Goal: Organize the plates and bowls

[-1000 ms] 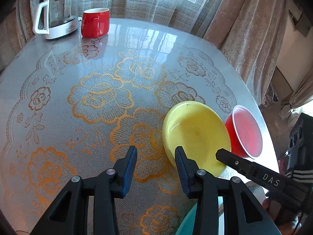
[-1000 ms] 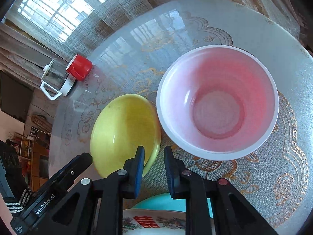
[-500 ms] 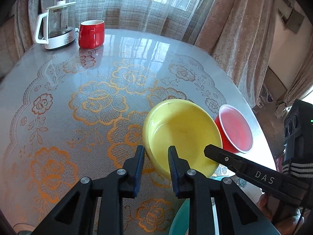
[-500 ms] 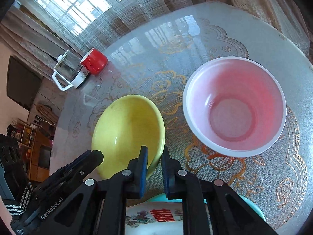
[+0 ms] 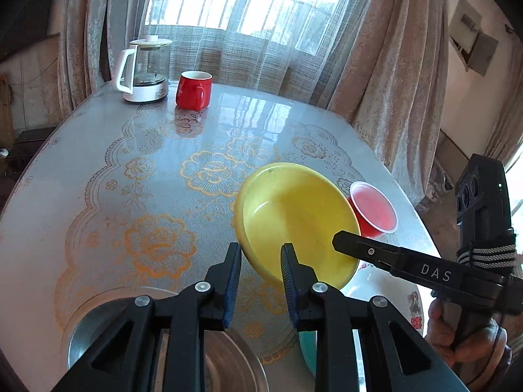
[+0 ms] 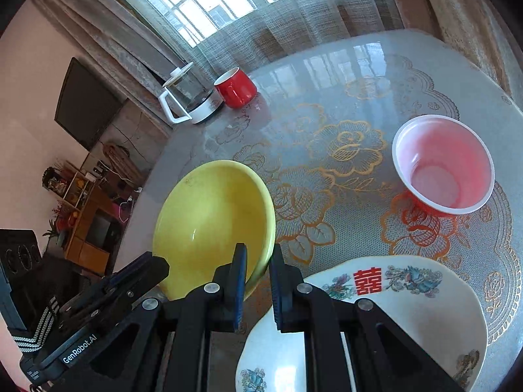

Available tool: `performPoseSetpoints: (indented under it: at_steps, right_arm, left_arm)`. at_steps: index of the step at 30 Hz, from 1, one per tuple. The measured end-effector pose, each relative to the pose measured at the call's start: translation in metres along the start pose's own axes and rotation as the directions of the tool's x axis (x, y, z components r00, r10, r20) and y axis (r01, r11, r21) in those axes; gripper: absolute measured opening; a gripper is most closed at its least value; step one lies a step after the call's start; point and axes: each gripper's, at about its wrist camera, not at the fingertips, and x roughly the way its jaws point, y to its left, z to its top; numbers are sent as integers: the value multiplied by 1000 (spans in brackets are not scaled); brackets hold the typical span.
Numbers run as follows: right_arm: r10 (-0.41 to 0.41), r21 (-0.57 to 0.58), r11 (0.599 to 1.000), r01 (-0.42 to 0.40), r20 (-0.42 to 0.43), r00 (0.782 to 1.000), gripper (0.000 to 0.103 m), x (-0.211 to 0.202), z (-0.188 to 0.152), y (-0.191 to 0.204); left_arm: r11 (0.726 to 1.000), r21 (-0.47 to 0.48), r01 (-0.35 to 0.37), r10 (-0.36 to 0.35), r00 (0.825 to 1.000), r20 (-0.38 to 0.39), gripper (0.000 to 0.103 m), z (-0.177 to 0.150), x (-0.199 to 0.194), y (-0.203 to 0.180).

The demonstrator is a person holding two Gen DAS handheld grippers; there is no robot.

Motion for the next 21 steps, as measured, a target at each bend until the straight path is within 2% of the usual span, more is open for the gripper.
performPoseSetpoints:
  at_steps: [12, 21]
  right_arm:
    - [89, -181, 977, -110, -122, 989, 13, 18, -40, 72]
    - [88, -264, 952, -157, -255, 963, 13, 52, -72, 105]
  left_arm:
    - [991, -121, -64, 68, 997, 32, 25, -57, -69, 54]
    - [968, -209, -136, 134, 991, -21, 25, -101, -83, 86]
